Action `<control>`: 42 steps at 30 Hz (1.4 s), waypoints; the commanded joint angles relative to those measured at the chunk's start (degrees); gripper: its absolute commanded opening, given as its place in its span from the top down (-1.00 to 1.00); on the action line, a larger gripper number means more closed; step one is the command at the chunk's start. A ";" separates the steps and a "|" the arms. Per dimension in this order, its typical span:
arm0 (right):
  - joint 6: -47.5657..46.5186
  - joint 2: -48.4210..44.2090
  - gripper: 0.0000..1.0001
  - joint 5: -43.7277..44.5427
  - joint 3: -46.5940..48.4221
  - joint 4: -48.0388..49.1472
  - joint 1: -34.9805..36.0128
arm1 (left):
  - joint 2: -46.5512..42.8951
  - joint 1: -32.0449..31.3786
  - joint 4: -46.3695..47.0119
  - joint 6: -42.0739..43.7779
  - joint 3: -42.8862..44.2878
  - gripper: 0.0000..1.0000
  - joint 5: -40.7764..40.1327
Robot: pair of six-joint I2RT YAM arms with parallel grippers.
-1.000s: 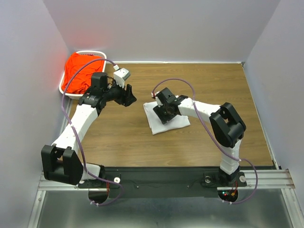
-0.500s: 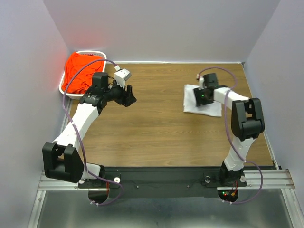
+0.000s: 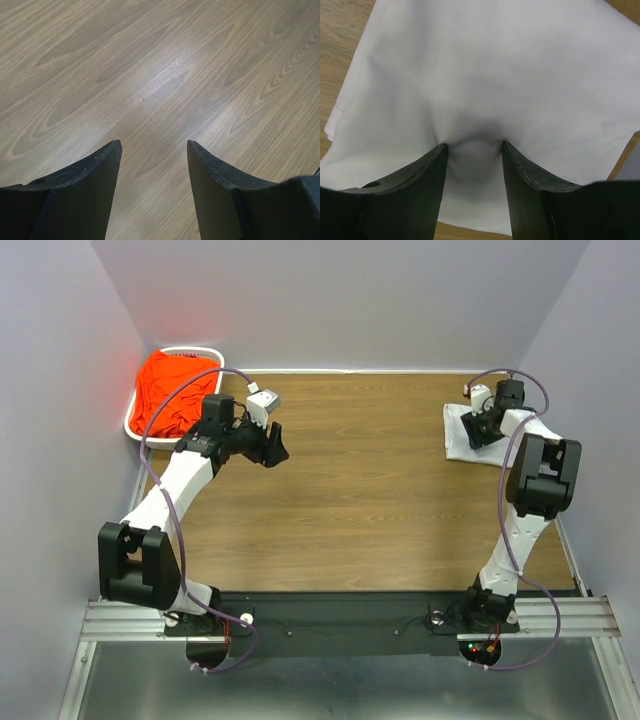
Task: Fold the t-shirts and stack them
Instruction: Neatly place the folded tshirt to the corner
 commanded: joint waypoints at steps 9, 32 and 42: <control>0.59 -5.37 -0.40 -3.79 4.91 -10.55 -1.14 | -1.71 0.12 -0.15 0.85 2.04 -0.33 1.54; 22.77 -11.38 -0.53 4.37 -12.84 -9.33 -1.05 | -5.41 0.12 1.78 0.50 -1.74 -0.33 1.63; 24.44 0.30 -0.50 3.67 -3.53 -5.46 -1.05 | -4.88 0.21 0.46 1.81 -1.57 -0.58 1.45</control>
